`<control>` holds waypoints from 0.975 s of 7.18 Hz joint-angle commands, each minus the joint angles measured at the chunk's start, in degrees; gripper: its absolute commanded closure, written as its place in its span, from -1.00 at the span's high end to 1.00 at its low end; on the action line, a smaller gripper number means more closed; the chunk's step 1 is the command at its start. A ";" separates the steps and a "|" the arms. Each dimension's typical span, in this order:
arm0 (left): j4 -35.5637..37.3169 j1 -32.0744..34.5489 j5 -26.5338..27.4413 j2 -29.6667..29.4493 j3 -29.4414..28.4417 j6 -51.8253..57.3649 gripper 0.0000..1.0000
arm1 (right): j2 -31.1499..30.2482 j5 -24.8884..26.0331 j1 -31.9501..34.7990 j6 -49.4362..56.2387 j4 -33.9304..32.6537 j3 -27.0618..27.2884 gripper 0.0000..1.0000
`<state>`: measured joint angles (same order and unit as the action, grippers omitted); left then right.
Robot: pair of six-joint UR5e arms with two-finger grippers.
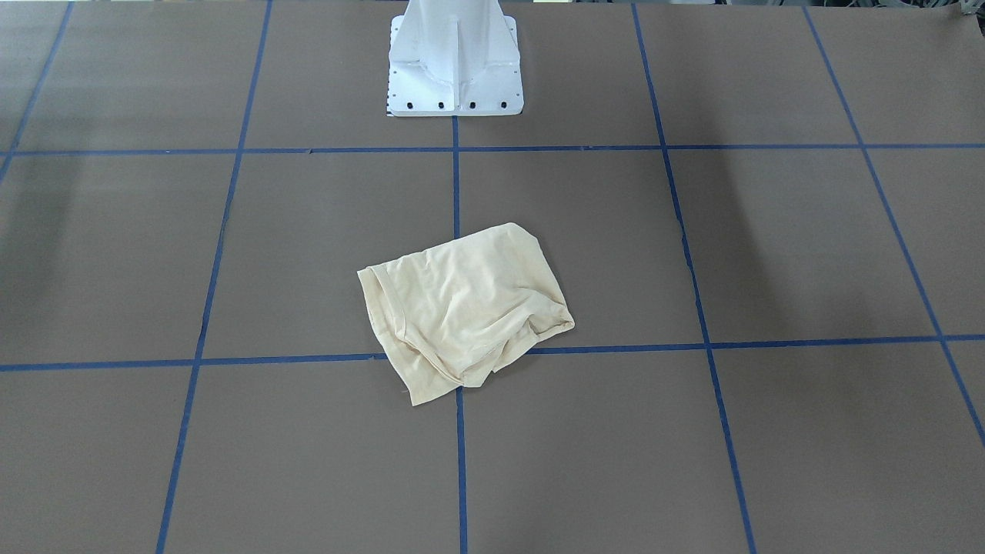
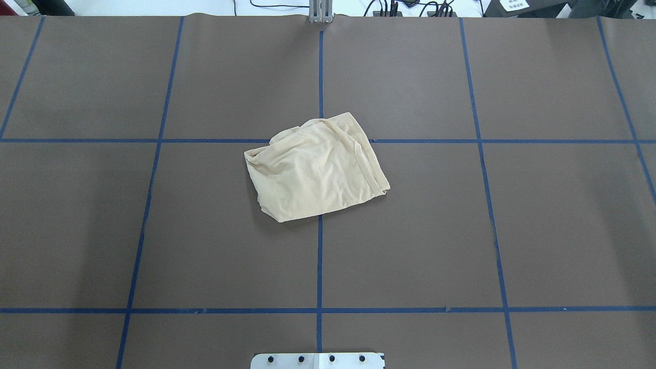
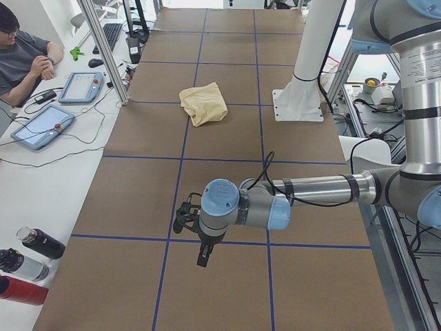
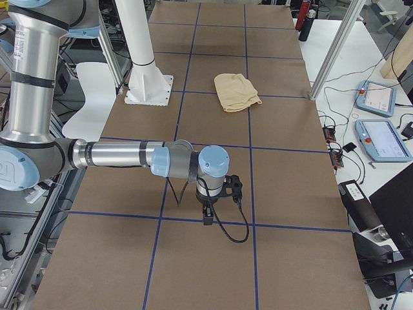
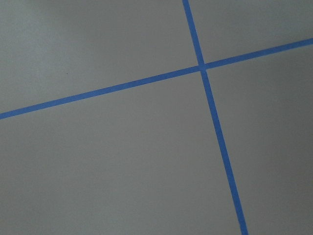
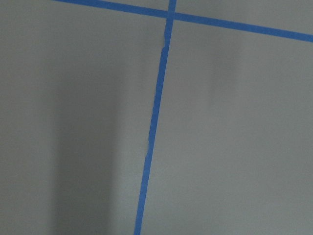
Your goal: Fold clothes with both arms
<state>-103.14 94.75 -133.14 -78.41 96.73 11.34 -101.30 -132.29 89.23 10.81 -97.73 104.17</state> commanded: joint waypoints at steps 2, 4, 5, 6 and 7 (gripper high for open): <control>-0.48 -0.09 -0.01 0.01 0.03 0.00 1.00 | -0.04 -0.25 0.07 -0.26 0.00 0.16 0.99; -0.39 -0.09 -0.01 0.01 -0.05 0.00 1.00 | -0.04 -0.25 0.07 -0.17 0.08 0.33 0.99; -0.39 -0.09 -0.01 0.01 -0.05 0.00 1.00 | 0.04 -0.17 0.07 -0.17 2.43 0.60 0.99; -0.39 -0.09 -0.01 0.01 -0.14 0.00 1.00 | 0.05 -0.16 0.07 -0.43 4.72 0.16 0.99; -0.39 -0.09 -0.01 0.01 -0.40 0.00 1.00 | 0.05 -0.25 0.07 -0.26 4.83 0.16 0.99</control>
<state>-103.54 94.66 -133.15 -78.40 96.55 11.34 -101.26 -132.48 89.30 10.50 -93.98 104.43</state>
